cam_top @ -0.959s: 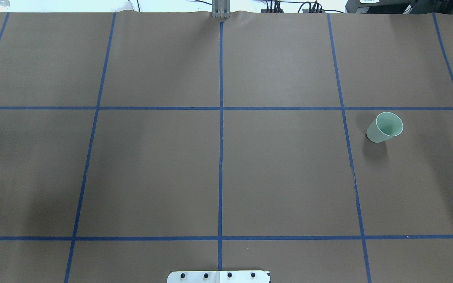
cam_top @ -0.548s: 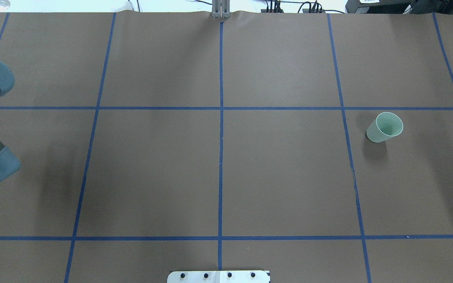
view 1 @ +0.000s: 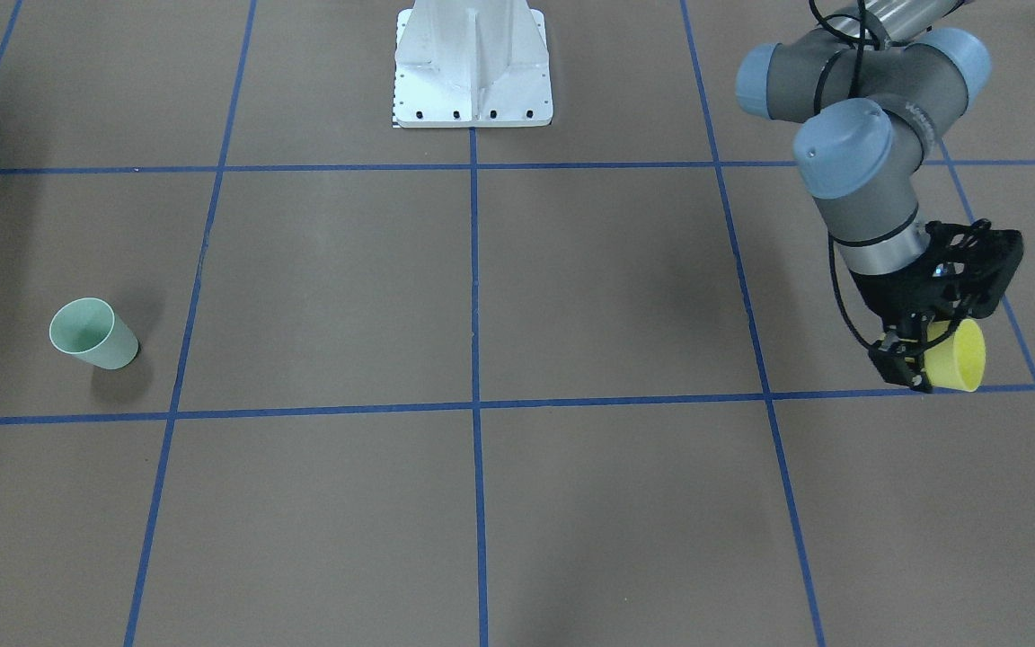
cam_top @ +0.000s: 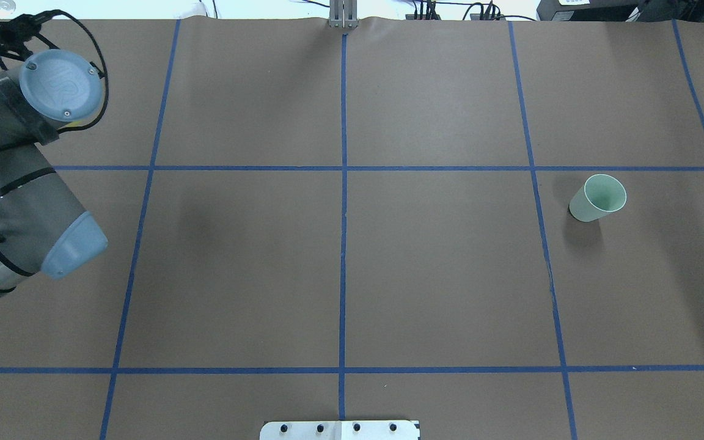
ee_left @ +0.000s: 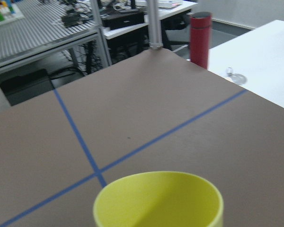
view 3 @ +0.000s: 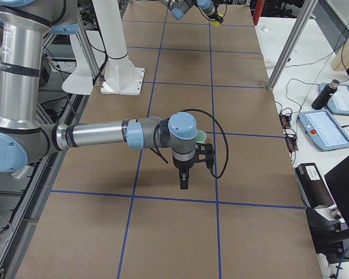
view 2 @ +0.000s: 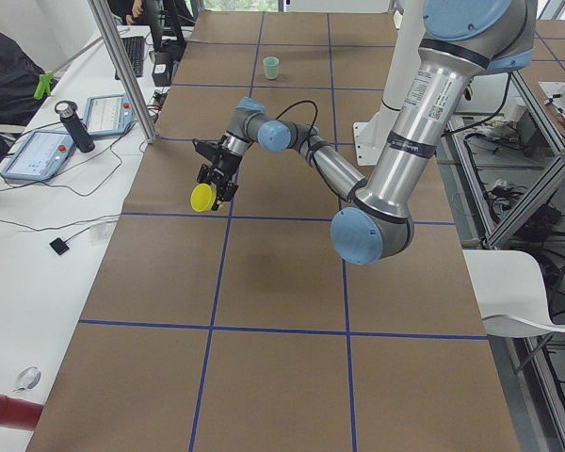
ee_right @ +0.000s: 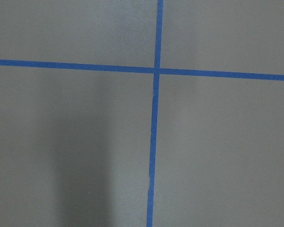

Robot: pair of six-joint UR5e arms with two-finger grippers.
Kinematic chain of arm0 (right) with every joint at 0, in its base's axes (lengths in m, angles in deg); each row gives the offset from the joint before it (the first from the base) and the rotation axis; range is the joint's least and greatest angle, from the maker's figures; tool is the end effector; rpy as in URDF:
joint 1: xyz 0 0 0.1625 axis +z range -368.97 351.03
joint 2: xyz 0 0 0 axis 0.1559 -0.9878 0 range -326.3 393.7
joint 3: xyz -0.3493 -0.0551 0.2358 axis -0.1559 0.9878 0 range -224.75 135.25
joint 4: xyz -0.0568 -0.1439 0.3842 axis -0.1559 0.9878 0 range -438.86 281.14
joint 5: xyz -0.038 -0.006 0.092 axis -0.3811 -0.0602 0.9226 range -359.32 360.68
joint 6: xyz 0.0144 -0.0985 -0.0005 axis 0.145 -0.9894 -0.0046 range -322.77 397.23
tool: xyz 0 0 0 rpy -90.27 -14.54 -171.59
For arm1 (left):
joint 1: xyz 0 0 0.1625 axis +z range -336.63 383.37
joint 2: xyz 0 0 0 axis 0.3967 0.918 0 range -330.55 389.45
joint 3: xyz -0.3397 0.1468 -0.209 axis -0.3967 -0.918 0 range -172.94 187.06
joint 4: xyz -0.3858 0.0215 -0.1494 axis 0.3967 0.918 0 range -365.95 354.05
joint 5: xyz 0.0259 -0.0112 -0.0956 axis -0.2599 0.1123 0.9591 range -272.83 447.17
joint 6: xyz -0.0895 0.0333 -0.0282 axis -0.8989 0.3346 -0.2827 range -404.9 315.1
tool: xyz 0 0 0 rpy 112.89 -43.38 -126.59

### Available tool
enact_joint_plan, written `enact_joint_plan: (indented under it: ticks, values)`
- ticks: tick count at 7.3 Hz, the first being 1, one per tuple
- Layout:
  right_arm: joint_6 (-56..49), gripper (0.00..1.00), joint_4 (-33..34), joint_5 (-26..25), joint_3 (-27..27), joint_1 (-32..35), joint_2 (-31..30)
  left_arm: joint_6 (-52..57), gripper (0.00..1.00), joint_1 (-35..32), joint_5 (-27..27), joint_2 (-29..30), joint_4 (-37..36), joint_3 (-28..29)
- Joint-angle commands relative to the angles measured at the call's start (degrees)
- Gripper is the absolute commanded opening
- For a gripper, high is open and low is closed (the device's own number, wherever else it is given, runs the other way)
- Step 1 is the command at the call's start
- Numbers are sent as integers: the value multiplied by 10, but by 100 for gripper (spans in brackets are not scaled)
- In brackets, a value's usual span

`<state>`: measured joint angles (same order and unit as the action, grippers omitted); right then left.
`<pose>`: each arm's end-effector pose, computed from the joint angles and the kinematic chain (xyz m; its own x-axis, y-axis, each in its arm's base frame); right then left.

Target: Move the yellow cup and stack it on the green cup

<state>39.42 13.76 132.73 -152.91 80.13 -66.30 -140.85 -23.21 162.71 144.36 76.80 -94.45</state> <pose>0.0600 -0.4218 0.5894 0.7415 -0.0383 0.6699 -0.0128 0.9974 0.0712 0.3172 -0.5653 0.3507 0.5153 -0.6908 -0.5072 0.8450 0.5083 0.1662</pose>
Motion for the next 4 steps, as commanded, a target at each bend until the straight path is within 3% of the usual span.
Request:
enact_joint_plan:
  ticks: [1, 3, 4]
  values:
    - [-3, 100, -1, 23, 6, 0, -4, 90, 45, 60, -36, 22, 165, 2]
    - [-3, 100, -2, 51, 11, -2, 2, 216, 45, 103, -33, 31, 314, 3]
    - [-1, 100, -2, 54, 13, -2, 2, 293, 39, 137, -34, 46, 366, 12]
